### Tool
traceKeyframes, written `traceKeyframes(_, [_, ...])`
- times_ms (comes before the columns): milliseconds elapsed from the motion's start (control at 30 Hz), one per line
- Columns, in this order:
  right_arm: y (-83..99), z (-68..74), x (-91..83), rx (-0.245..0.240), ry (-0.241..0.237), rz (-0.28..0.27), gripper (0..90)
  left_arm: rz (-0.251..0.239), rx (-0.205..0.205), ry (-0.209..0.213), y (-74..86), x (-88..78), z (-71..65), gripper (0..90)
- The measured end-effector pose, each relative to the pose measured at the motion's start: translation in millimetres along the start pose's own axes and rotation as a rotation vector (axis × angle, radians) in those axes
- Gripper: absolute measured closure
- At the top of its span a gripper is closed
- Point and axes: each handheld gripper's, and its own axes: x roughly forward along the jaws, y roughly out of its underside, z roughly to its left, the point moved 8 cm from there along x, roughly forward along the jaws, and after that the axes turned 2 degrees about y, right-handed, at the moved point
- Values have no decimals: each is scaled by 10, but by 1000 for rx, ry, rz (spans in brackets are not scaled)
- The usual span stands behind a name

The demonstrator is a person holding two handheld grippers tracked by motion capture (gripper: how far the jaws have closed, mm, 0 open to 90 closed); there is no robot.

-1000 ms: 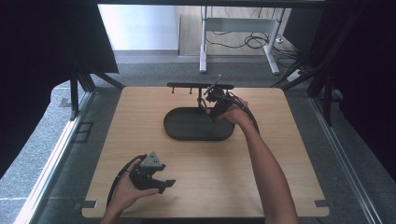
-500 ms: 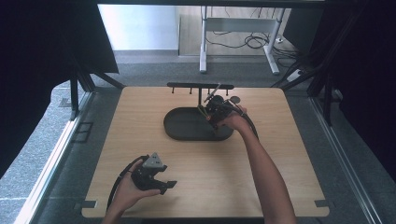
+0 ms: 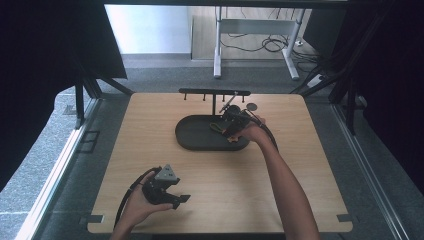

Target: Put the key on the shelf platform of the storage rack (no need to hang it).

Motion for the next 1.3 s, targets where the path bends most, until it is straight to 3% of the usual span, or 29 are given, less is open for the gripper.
traceKeyframes(267, [30,48,-155,-8,-5,-45,551,3,2,-1,-3,22,-12,299])
traceKeyframes(667, [194,70,-435,25,-16,-101,542,14,9,-4,-2,45,-19,299])
traceKeyframes(1000, [449,91,-637,47,-12,-136,535,35,19,-6,9,84,-24,299])
traceKeyframes(1300, [728,228,-861,43,-10,-198,522,34,18,-6,3,105,-47,298])
